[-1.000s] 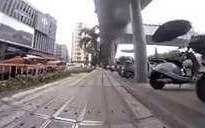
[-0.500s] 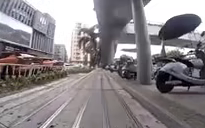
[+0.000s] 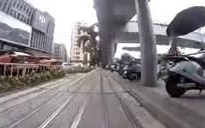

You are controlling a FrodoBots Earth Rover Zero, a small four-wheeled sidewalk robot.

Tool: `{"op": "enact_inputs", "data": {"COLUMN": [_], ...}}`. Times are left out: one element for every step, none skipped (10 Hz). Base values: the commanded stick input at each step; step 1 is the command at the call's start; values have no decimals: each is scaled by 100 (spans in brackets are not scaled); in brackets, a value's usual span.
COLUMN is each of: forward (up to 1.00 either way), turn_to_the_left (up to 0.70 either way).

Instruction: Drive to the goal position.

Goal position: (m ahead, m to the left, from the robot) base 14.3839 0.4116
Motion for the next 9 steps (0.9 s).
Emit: {"op": "enact_inputs", "data": {"forward": [70, 70, 70, 70, 70, 70, 70, 70, 70], "turn_to_the_left": [0, 0, 0, 0, 0, 0, 0, 0, 0]}}
